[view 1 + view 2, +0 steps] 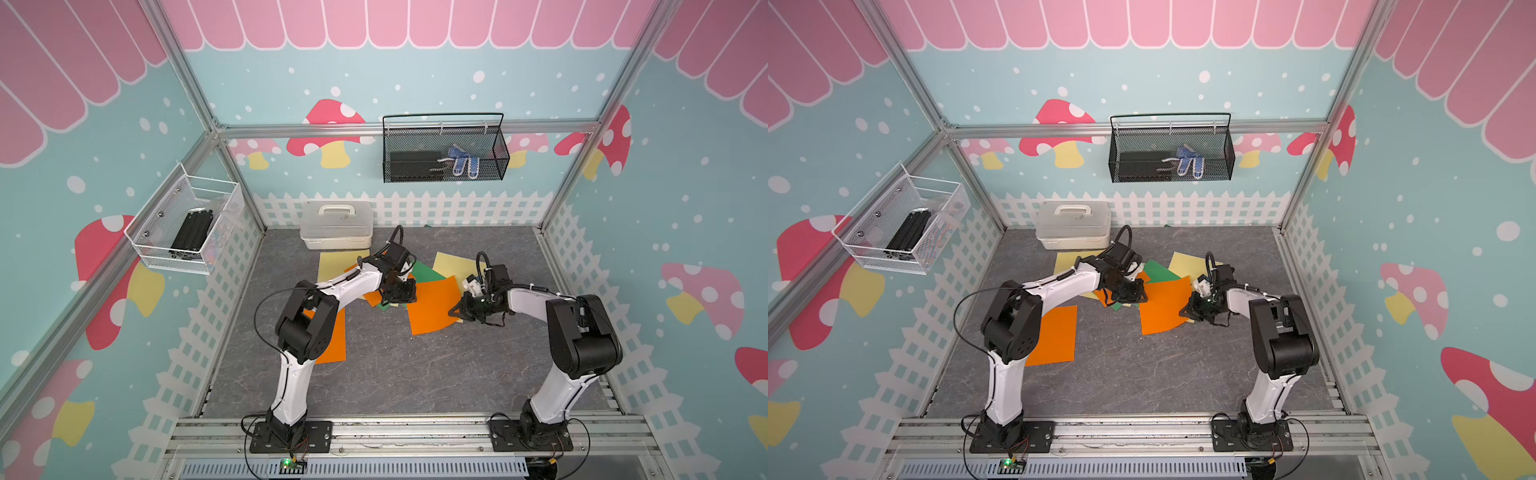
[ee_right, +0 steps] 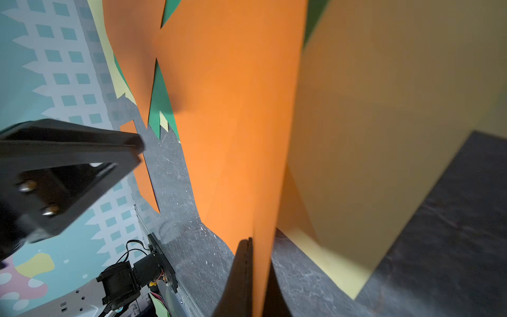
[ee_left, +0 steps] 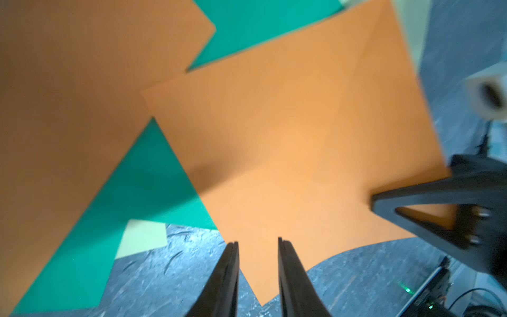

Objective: Sort the scattered colored papers by color
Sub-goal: Pick up the colored paper from the center of the board.

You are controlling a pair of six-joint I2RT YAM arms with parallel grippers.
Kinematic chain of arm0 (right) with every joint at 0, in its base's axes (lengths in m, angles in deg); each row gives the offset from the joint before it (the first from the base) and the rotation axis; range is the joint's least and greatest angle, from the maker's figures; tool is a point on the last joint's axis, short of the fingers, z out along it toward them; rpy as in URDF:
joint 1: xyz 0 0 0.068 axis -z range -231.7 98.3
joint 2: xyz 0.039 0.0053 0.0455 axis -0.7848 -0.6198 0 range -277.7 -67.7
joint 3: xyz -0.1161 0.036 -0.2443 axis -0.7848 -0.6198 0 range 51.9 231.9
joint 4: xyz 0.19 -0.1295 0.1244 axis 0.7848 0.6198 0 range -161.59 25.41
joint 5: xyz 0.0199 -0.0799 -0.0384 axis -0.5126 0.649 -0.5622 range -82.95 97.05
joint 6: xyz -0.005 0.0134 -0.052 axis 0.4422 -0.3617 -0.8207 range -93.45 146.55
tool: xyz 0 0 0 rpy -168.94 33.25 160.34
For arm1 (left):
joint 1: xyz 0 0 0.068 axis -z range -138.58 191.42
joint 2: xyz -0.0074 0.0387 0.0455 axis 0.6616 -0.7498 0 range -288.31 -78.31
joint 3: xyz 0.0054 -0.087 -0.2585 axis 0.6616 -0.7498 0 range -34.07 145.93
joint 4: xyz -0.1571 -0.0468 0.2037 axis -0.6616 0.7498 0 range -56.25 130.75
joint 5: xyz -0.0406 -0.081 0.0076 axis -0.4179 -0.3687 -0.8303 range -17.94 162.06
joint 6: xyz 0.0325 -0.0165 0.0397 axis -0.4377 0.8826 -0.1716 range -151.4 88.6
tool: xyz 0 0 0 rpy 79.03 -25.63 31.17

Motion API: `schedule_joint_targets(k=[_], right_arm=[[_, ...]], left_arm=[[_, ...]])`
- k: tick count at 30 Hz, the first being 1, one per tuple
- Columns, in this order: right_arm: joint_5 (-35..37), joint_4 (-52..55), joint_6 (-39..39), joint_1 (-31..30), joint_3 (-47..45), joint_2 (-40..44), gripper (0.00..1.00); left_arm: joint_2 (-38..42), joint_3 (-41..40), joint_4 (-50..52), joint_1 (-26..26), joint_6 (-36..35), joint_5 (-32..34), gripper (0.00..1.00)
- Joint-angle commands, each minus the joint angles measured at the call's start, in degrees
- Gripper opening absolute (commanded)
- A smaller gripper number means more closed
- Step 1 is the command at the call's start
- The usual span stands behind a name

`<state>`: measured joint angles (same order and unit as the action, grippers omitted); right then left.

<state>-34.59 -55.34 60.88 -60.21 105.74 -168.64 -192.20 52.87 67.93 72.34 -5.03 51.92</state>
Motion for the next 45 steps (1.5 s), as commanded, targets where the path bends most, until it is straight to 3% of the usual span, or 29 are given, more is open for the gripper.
schedule_joint_targets(k=[1, 7, 16, 29, 37, 45], right_arm=[[-1.32, 1.83, -0.72, 0.34, 0.40, 3.82, 0.00], [-5.39, 2.23, 0.60, -0.35, 3.91, 9.04, 0.00], [-10.90, 0.12, 6.18, -2.26, 10.03, 16.92, 0.00], [-14.00, -0.36, 9.14, -4.72, 10.90, 23.48, 0.00], [-12.71, -0.27, 9.04, -4.76, 14.02, 23.56, 0.00], [-13.13, -4.16, 11.57, -5.19, 16.03, 21.54, 0.00]], left_arm=[[7.52, -6.90, -12.72, -3.45, 6.71, -3.34, 0.31], [11.94, -25.35, -43.71, -7.14, 23.25, -16.36, 0.33], [8.17, -35.23, -79.12, -7.14, 41.83, -21.85, 0.35], [6.66, -35.78, -89.95, -11.47, 46.59, -25.55, 0.37], [0.97, -41.83, -115.32, -11.54, 62.04, -24.96, 0.39], [2.36, -40.60, -115.38, -8.69, 63.13, -24.29, 0.39]])
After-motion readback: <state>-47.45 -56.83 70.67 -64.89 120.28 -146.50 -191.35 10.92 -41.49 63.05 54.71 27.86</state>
